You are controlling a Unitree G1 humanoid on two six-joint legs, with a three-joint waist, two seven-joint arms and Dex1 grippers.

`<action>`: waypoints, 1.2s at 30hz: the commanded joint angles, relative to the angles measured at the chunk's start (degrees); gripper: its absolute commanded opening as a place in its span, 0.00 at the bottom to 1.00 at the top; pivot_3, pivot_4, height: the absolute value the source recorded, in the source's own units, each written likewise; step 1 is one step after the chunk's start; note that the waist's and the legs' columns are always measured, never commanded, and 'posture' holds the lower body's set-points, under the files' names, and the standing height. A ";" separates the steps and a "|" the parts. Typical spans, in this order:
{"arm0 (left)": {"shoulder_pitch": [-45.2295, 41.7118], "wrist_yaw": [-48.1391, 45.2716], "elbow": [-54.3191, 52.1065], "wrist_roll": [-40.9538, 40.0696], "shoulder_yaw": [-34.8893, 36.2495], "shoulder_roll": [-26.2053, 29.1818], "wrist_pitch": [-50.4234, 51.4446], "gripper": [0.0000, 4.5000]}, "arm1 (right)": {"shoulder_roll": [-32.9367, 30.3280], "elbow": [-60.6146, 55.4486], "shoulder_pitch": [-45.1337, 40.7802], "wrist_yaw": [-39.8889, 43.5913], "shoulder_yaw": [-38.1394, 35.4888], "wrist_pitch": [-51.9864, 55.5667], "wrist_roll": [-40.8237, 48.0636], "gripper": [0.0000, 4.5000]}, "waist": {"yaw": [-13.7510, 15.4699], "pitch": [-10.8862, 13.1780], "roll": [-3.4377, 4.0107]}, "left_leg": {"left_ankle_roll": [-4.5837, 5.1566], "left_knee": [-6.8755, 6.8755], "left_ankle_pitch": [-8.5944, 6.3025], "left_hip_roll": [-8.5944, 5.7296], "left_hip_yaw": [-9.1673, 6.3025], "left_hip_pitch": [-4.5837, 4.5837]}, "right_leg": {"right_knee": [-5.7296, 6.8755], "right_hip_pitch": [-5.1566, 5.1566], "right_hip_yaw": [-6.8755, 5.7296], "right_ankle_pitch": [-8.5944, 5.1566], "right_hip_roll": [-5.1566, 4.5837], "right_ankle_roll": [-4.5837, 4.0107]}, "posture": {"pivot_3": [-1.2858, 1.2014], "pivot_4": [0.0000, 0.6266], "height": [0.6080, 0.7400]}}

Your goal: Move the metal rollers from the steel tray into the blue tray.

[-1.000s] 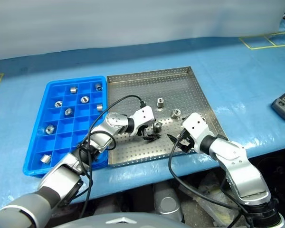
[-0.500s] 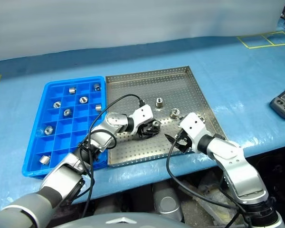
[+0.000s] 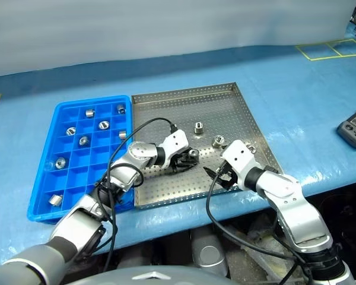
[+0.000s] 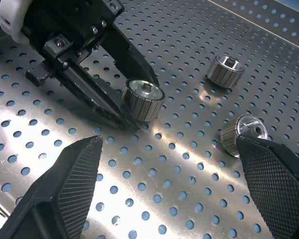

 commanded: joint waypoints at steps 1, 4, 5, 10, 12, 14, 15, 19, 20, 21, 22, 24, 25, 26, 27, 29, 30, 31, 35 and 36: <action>0.93 0.87 -8.50 -2.36 4.05 1.41 2.42 0.42 | 0.45 -0.23 -1.44 0.79 0.43 -1.67 0.16 1.00 | 0.30 0.00 0.00 | 0.00 0.00 0.00 0.00 0.00 0.00 | 0.01 0.00 0.00 0.00 0.00 0.00 | 0.41 0.24 1.00; 3.37 1.07 -18.42 -3.14 6.67 5.57 7.64 0.42 | 0.77 1.18 -3.17 1.88 2.11 -2.34 0.01 1.00 | 0.57 0.00 0.00 | 0.00 0.00 0.00 0.01 0.01 0.01 | 0.03 -0.01 0.02 0.01 0.00 0.00 | 0.43 0.24 1.00; 3.99 1.61 -21.06 -2.97 7.30 6.81 9.06 0.42 | 0.87 1.55 -3.69 2.18 2.54 -2.53 -0.03 1.00 | 0.63 0.01 -0.01 | 0.00 0.00 0.00 0.01 0.00 0.03 | 0.03 -0.01 0.01 0.00 0.00 0.00 | 0.43 0.24 1.00; 9.96 7.05 -37.45 -2.30 15.09 13.77 21.96 0.42 | 2.74 4.37 -7.84 5.26 5.57 -4.38 0.94 1.00 | 1.78 0.02 -0.03 | -0.01 0.00 0.00 0.07 -0.02 0.03 | 0.05 -0.04 -0.01 0.01 0.03 -0.01 | 0.46 0.24 1.00; 13.23 9.15 -43.08 -1.69 18.23 16.36 26.16 0.42 | 3.50 5.87 -9.40 6.39 7.08 -5.02 0.66 1.00 | 2.73 0.02 -0.03 | -0.02 0.00 0.00 0.07 -0.06 0.04 | 0.05 -0.03 -0.05 0.01 0.02 -0.02 | 0.47 0.24 1.00; 16.33 11.26 -47.75 -1.26 21.27 18.44 30.10 0.42 | 4.06 7.30 -10.74 7.20 7.99 -5.57 0.37 1.00 | 3.95 0.03 -0.05 | -0.02 -0.01 0.00 0.08 -0.09 0.03 | 0.04 -0.04 -0.10 0.02 0.01 -0.05 | 0.48 0.24 1.00; 17.88 12.08 -49.58 -1.17 22.65 19.34 31.85 0.42 | 4.26 7.94 -11.35 7.62 8.26 -5.85 0.32 1.00 | 4.78 0.05 -0.08 | -0.02 -0.01 0.00 0.07 -0.12 0.02 | 0.04 -0.04 -0.13 0.04 -0.02 -0.09 | 0.49 0.24 1.00; 23.35 15.22 -55.24 -0.56 26.54 21.87 38.20 0.42 | 4.81 10.33 -13.69 9.15 9.27 -6.93 -0.03 1.00 | 8.16 0.07 -0.12 | -0.04 -0.01 0.00 0.05 -0.24 -0.04 | 0.02 -0.06 -0.31 0.16 -0.08 -0.39 | 0.51 0.24 1.00; 24.40 15.90 -56.37 -0.45 27.02 22.39 39.50 0.42 | 4.85 10.83 -14.15 9.45 9.44 -7.16 -0.11 1.00 | 8.85 0.08 -0.13 | -0.06 -0.01 0.00 0.05 -0.27 -0.05 | 0.02 -0.07 -0.35 0.16 -0.09 -0.42 | 0.51 0.24 1.00; 25.31 16.69 -57.28 -0.07 27.18 23.10 40.77 0.42 | 4.89 11.28 -14.53 9.68 9.59 -7.37 -0.20 1.00 | 9.81 0.08 -0.13 | -0.07 -0.01 0.01 0.04 -0.32 -0.06 | 0.02 -0.07 -0.41 0.15 -0.12 -0.44 | 0.51 0.24 1.00; 25.97 17.46 -57.97 -0.08 27.61 23.25 42.08 0.42 | 4.93 11.67 -14.88 9.87 9.72 -7.56 -0.28 1.00 | 10.61 0.09 -0.14 | -0.08 -0.01 0.01 0.04 -0.37 -0.07 | 0.02 -0.06 -0.47 0.14 -0.15 -0.46 | 0.52 0.24 1.00; 26.83 18.65 -58.59 -0.80 28.43 22.60 43.22 0.42 | 5.03 12.17 -15.38 10.23 9.96 -7.82 -0.36 1.00 | 12.04 0.09 -0.14 | -0.11 -0.01 0.02 0.01 -0.47 -0.10 | 0.01 -0.05 -0.57 0.12 -0.19 -0.50 | 0.52 0.24 1.00; 27.10 19.11 -58.53 -1.21 28.39 22.15 43.35 0.42 | 5.08 12.33 -15.58 10.36 10.06 -7.88 -0.37 1.00 | 12.52 0.08 -0.14 | -0.13 -0.01 0.03 -0.02 -0.54 -0.14 | 0.00 -0.04 -0.64 0.12 -0.22 -0.51 | 0.52 0.24 1.00; 27.37 19.49 -58.29 -1.51 27.94 21.85 43.23 0.42 | 5.16 12.45 -15.74 10.46 10.16 -7.91 -0.41 1.00 | 13.02 0.08 -0.15 | -0.15 -0.01 0.04 -0.03 -0.58 -0.15 | 0.00 -0.03 -0.67 0.12 -0.24 -0.51 | 0.52 0.24 1.00; 27.48 19.79 -57.98 -1.82 27.38 21.53 43.10 0.42 | 5.20 12.57 -15.86 10.57 10.19 -7.97 -0.45 1.00 | 13.32 0.08 -0.15 | -0.16 -0.01 0.05 -0.04 -0.61 -0.14 | -0.01 -0.02 -0.70 0.11 -0.25 -0.52 | 0.52 0.24 1.00; 27.50 20.43 -57.00 -2.15 26.36 21.10 42.68 0.42 | 5.26 12.70 -15.93 10.70 10.17 -8.12 -0.54 1.00 | 13.78 0.08 -0.14 | -0.19 -0.01 0.06 -0.07 -0.68 -0.16 | -0.01 0.00 -0.75 0.10 -0.28 -0.54 | 0.52 0.24 1.00; 27.35 20.61 -56.40 -2.44 26.17 20.75 42.55 0.42 | 5.25 12.66 -15.88 10.75 10.09 -8.15 -0.57 1.00 | 13.90 0.08 -0.14 | -0.19 -0.01 0.07 -0.08 -0.70 -0.16 | 0.00 0.00 -0.77 0.09 -0.29 -0.55 | 0.52 0.24 1.00; 27.23 20.80 -55.85 -2.57 25.86 20.63 42.39 0.42 | 5.23 12.52 -15.79 10.79 10.00 -8.14 -0.58 1.00 | 13.92 0.08 -0.15 | -0.20 -0.01 0.07 -0.10 -0.72 -0.17 | 0.00 0.00 -0.78 0.09 -0.29 -0.56 | 0.52 0.24 1.00; 26.78 21.02 -53.89 -3.08 24.38 20.66 41.75 0.42 | 5.07 11.96 -15.26 10.59 9.62 -8.01 -0.63 1.00 | 13.81 0.08 -0.14 | -0.26 -0.01 0.11 -0.11 -0.80 -0.17 | 0.01 0.00 -0.83 0.08 -0.29 -0.58 | 0.51 0.24 1.00; 26.71 21.32 -53.15 -2.72 23.64 21.04 41.56 0.42 | 5.01 11.79 -15.04 10.46 9.49 -7.97 -0.63 1.00 | 13.77 0.08 -0.14 | -0.27 -0.01 0.11 -0.11 -0.81 -0.17 | 0.02 0.00 -0.84 0.08 -0.28 -0.59 | 0.51 0.24 1.00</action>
